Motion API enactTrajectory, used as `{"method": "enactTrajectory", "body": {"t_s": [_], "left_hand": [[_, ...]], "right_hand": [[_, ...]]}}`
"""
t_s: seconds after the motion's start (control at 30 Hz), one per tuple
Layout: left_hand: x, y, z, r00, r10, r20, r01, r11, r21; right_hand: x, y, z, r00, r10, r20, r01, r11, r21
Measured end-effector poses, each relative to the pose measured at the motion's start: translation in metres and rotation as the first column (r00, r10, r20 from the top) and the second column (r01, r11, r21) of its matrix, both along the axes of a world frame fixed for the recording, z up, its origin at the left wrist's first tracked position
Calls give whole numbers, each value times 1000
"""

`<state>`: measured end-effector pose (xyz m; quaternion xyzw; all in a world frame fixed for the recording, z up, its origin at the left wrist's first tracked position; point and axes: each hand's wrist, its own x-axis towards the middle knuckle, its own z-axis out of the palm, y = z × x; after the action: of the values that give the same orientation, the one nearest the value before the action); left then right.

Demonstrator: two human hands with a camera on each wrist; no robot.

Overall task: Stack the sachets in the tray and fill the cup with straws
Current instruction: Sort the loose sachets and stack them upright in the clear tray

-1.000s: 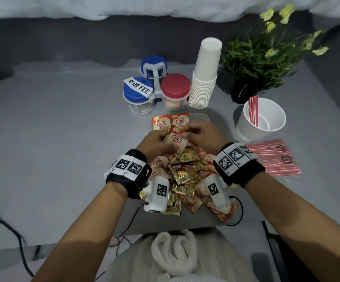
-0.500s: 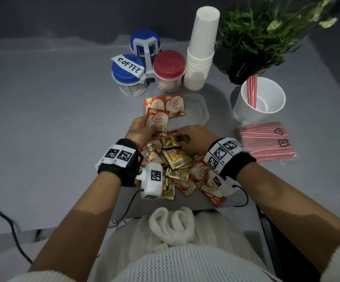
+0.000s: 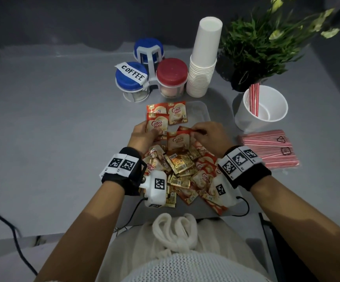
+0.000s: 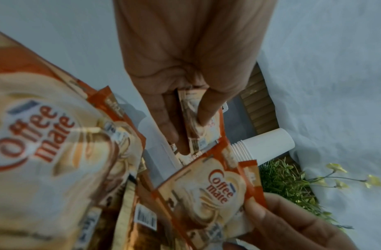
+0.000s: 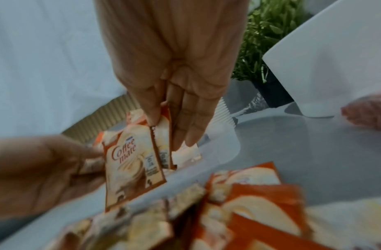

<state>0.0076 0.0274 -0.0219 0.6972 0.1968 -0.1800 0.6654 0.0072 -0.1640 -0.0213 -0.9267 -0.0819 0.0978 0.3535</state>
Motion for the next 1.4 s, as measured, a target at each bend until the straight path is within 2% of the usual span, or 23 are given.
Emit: {"method": "enactTrajectory", "body": {"t_s": [0.13, 0.3, 0.43, 0.53, 0.67, 0.77, 0.9, 0.97, 1.07, 1.13, 1.23, 1.4], "left_hand": [[4, -4, -2, 999, -42, -27, 42, 999, -10], [5, -10, -5, 995, -70, -74, 74, 996, 48], [5, -8, -9, 994, -89, -65, 93, 994, 64], [6, -9, -10, 994, -91, -65, 93, 995, 31], [4, -16, -5, 988, -131, -81, 127, 991, -52], [2, -20, -8, 981, -179, -72, 175, 983, -49], [1, -16, -16, 993, -101, -57, 100, 995, -25], [1, -11, -17, 997, -61, -47, 59, 997, -41], [3, -6, -19, 999, -50, -4, 50, 999, -8], [4, -5, -21, 999, -50, 9, 50, 999, 10], [5, -5, -23, 999, -52, 6, 51, 998, 24], [5, -7, -22, 999, -42, -8, 42, 999, 19]], "right_hand": [[4, 2, 3, 997, -58, -45, 63, 990, 124], [10, 9, -7, 962, -119, -244, 170, 965, 201], [15, 11, -15, 967, -167, -193, 204, 960, 193], [19, 12, -9, 971, -162, -176, 203, 948, 244], [21, 21, -6, 969, -139, -206, 199, 931, 306], [21, 29, -8, 960, -134, -245, 209, 928, 309], [19, 28, -14, 954, -179, -239, 246, 925, 289], [14, 23, -16, 963, -156, -218, 200, 960, 198], [4, 16, -20, 947, 18, -321, -10, 1000, 26], [-3, 16, -20, 916, 107, -387, -143, 987, -66], [-11, 19, -18, 910, 197, -366, -291, 930, -223], [-11, 23, -19, 895, 225, -386, -341, 901, -267]]}}
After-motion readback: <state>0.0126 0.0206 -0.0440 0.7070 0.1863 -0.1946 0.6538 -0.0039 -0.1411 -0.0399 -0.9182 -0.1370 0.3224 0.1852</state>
